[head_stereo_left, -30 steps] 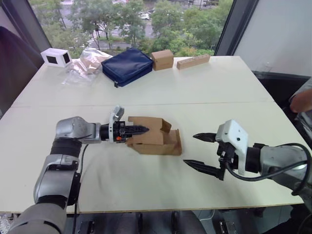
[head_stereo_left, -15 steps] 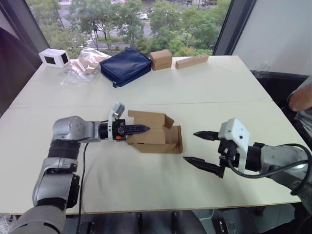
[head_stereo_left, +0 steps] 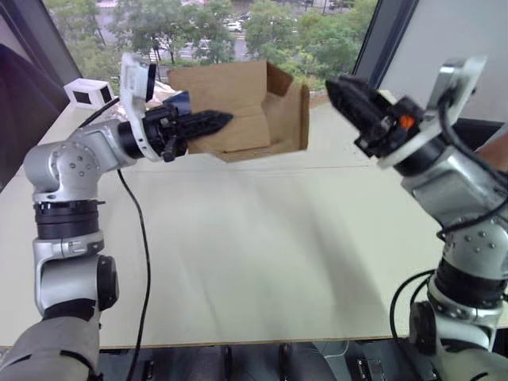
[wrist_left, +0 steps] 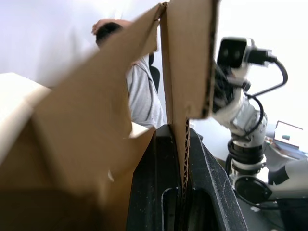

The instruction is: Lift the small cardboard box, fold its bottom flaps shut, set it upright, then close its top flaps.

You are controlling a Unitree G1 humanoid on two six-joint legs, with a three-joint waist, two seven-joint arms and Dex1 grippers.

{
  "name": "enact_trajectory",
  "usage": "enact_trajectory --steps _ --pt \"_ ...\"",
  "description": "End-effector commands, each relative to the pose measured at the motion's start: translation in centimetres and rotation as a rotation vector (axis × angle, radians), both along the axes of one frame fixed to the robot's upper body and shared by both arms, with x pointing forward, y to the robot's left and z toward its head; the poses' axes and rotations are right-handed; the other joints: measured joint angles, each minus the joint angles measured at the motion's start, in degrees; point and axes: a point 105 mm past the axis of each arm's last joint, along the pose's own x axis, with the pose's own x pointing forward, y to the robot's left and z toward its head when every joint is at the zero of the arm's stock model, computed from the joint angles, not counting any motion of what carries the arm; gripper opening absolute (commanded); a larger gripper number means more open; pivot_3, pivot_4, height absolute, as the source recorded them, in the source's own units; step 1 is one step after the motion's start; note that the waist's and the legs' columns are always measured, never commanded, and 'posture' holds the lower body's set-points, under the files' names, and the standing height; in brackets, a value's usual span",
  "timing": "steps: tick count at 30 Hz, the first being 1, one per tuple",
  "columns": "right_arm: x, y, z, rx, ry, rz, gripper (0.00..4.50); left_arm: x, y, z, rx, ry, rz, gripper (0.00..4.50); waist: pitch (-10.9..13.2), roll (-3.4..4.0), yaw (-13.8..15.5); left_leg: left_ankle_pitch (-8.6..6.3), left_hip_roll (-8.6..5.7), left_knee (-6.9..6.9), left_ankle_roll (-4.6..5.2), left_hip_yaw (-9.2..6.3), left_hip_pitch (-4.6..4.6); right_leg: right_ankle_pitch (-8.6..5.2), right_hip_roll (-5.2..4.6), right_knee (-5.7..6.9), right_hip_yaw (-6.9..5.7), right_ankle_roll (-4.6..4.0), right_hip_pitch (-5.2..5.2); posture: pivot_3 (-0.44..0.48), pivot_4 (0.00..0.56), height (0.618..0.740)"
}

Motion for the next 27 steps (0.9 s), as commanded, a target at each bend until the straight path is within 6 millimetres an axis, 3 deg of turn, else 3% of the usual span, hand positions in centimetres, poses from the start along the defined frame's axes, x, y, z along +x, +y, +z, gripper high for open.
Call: enact_trajectory --steps 1,13,19,27 --pt "-0.2 0.2 2.7 0.058 -0.066 0.013 0.06 -1.0 0.1 2.6 -0.008 -0.125 -0.022 0.00 0.01 0.01 -0.04 0.00 0.00 0.00 0.00 0.00 -0.01 0.00 0.01 0.02 0.00 0.00 -0.01 0.000 0.150 0.740" --pt "0.5 4.1 0.9 -0.122 -0.044 0.047 0.06 -2.0 -0.5 2.3 0.012 -0.142 -0.072 0.00 0.01 0.02 -0.27 -0.01 0.01 0.00 0.03 0.01 -0.06 0.00 0.05 0.05 0.01 0.00 -0.09 0.000 0.150 0.740" --pt "-1.5 6.2 -0.8 -0.164 -0.020 0.199 0.06 -2.0 -0.9 1.1 0.033 -0.113 -0.098 0.00 0.01 0.02 -0.25 -0.02 0.02 0.00 0.05 0.00 -0.07 0.00 0.06 0.05 0.01 0.00 -0.09 0.000 0.150 0.740" --pt "-1.9 7.2 -2.1 -0.203 0.010 0.236 0.06 -3.0 -1.6 0.6 0.049 -0.091 -0.182 0.00 0.01 0.02 -0.24 -0.02 0.02 0.02 0.04 0.00 -0.09 0.00 0.05 0.06 0.01 0.00 -0.11 0.000 0.150 0.740"
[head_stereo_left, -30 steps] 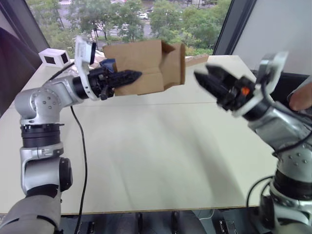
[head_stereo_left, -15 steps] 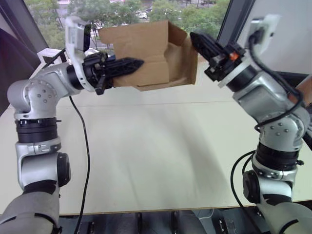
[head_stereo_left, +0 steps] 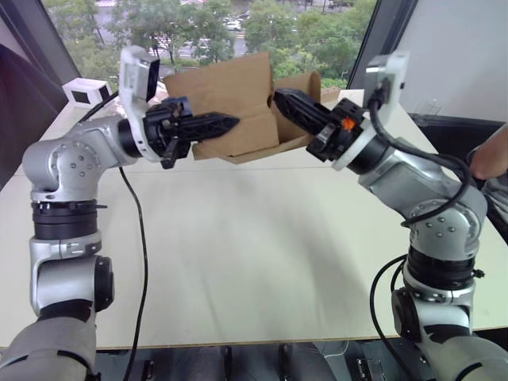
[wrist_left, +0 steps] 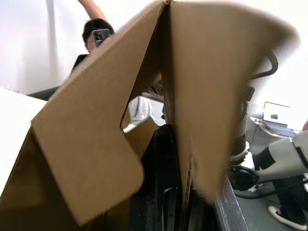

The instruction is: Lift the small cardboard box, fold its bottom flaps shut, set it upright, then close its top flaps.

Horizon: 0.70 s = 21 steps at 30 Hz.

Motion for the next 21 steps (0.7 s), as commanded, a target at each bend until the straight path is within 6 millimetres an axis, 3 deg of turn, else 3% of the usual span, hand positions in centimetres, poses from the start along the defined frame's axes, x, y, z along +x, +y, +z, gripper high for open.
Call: enact_trajectory --steps 1,15,21 --pt "-1.1 1.1 -0.2 -0.026 -0.024 0.052 0.06 -1.7 -0.8 0.5 0.016 -0.029 -0.102 0.00 0.00 0.00 -0.01 0.00 0.00 0.00 0.00 0.00 0.00 0.00 0.00 0.00 0.00 0.00 0.00 0.000 0.150 0.740" --pt "-1.5 0.1 -0.8 -0.043 -0.025 0.050 0.06 -1.1 -0.4 -0.5 0.081 -0.014 -0.103 0.00 0.00 0.00 -0.02 0.00 0.01 0.00 0.01 -0.01 0.00 0.00 0.04 0.00 0.00 0.00 0.00 0.000 0.150 0.740" --pt "-3.9 0.0 -2.6 -0.193 -0.017 0.171 0.06 -0.4 -0.1 -0.7 0.092 -0.016 -0.080 0.00 0.02 -0.02 0.17 -0.02 0.01 0.00 0.03 -0.03 -0.01 0.00 0.04 -0.03 -0.01 0.00 0.02 0.000 0.150 0.740"
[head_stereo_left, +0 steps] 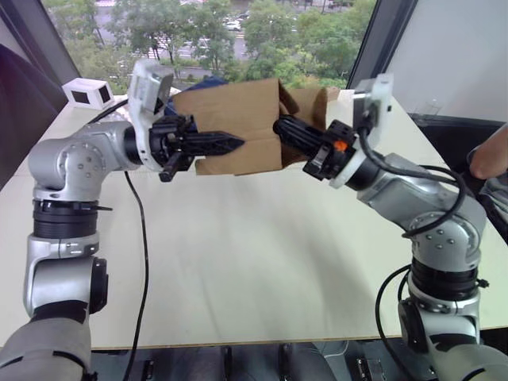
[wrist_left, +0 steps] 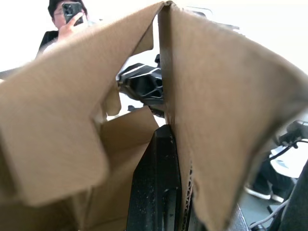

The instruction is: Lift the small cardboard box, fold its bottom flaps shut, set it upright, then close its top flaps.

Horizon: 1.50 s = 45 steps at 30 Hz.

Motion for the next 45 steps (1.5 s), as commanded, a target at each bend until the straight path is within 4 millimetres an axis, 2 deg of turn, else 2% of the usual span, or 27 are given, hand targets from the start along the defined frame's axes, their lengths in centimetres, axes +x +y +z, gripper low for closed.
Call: enact_trajectory --steps 1,8,12,19,24,28,32,45 --pt "-2.5 -0.3 -0.2 -0.092 -0.046 0.089 0.06 0.1 0.5 0.9 0.000 -0.050 0.014 0.00 0.01 -0.01 -0.04 0.00 0.00 0.00 0.01 0.01 -0.02 0.00 0.00 -0.05 0.00 0.00 0.00 0.000 0.150 0.740" --pt "-3.2 -2.4 -0.3 -0.199 -0.057 0.067 0.06 0.0 0.7 0.8 0.013 -0.049 0.005 0.00 0.02 -0.02 -0.15 -0.01 0.03 0.01 0.02 0.01 -0.01 0.00 0.02 -0.05 0.00 0.00 0.00 0.000 0.150 0.740" --pt "-3.2 -4.2 1.0 -0.198 -0.070 0.030 0.06 0.1 0.8 0.6 0.023 -0.048 0.006 0.00 0.02 -0.02 -0.02 -0.01 0.05 0.01 0.03 0.01 -0.02 0.00 0.05 -0.05 0.00 0.00 0.00 0.000 0.150 0.740" --pt "-0.6 -5.2 2.7 -0.125 -0.144 -0.166 0.06 -0.1 0.6 0.7 0.029 -0.057 -0.005 0.00 0.03 -0.03 -0.12 -0.01 0.06 0.01 0.03 0.02 -0.02 0.00 0.05 -0.05 0.02 0.00 0.00 0.000 0.150 0.740" --pt "0.6 -4.3 2.9 -0.096 -0.167 -0.206 0.06 -0.2 0.5 0.8 0.033 -0.064 -0.012 0.00 0.03 -0.03 -0.07 -0.01 0.07 0.01 0.02 0.02 -0.02 0.00 0.06 -0.04 0.02 0.00 -0.02 0.000 0.150 0.740" --pt "0.1 -2.4 2.0 -0.092 -0.144 -0.133 0.06 -0.2 0.5 0.8 0.032 -0.068 -0.011 0.00 0.03 -0.03 -0.06 -0.01 0.06 0.02 0.02 0.02 -0.07 0.00 0.06 -0.04 0.03 0.00 -0.04 0.000 0.150 0.740" --pt "-0.2 -1.5 1.4 -0.084 -0.119 -0.087 0.06 -0.3 0.5 0.9 0.030 -0.070 -0.010 0.00 0.03 -0.03 -0.02 -0.01 0.06 0.04 0.02 0.01 -0.08 0.00 0.06 -0.04 0.02 0.00 -0.05 0.000 0.150 0.740" --pt "-0.1 -0.8 1.1 -0.060 -0.106 -0.056 0.06 -1.5 0.2 0.6 0.035 -0.051 -0.059 0.00 0.03 -0.02 -0.07 -0.01 0.06 0.05 0.02 0.00 -0.09 0.00 0.07 -0.03 0.01 0.00 -0.05 0.000 0.150 0.740"
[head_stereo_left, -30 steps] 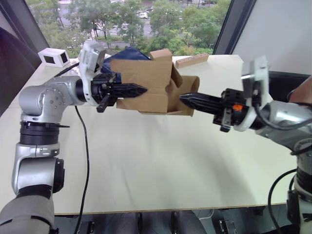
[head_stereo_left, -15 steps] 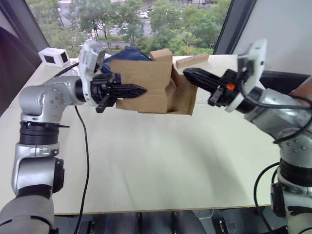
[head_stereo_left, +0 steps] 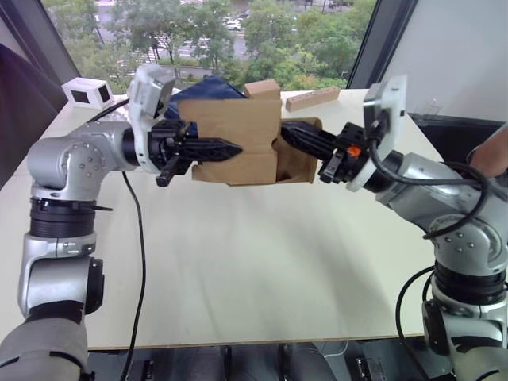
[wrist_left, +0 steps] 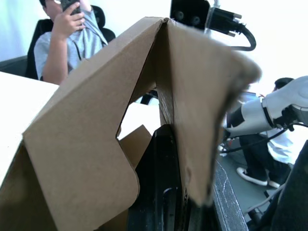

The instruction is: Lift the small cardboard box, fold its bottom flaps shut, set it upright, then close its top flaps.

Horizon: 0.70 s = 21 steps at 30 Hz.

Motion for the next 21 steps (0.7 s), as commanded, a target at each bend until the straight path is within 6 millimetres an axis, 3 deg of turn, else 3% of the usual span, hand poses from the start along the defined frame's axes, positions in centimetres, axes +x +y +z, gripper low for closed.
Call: enact_trajectory --steps 1,10,21 --pt "-0.7 0.5 0.7 0.006 -0.039 0.033 0.06 -0.8 0.2 0.7 -0.010 -0.028 -0.025 0.00 0.00 0.00 -0.01 0.00 0.00 0.00 0.00 0.00 0.00 0.00 0.00 0.00 0.00 0.00 0.00 0.000 0.150 0.740" --pt "-0.4 0.5 0.5 0.011 -0.043 0.022 0.06 -0.8 0.3 0.6 -0.007 -0.029 -0.024 0.00 0.00 0.00 -0.01 0.00 0.00 0.00 0.00 -0.01 -0.01 0.00 0.01 0.00 0.00 0.00 -0.01 0.000 0.150 0.740" --pt "-1.4 1.9 1.0 0.074 -0.036 0.105 0.06 0.3 0.0 -0.3 0.010 -0.020 0.020 0.00 0.00 0.01 -0.02 0.00 0.00 0.00 0.00 -0.01 0.00 0.00 0.01 0.01 0.00 0.00 -0.01 0.000 0.150 0.740"
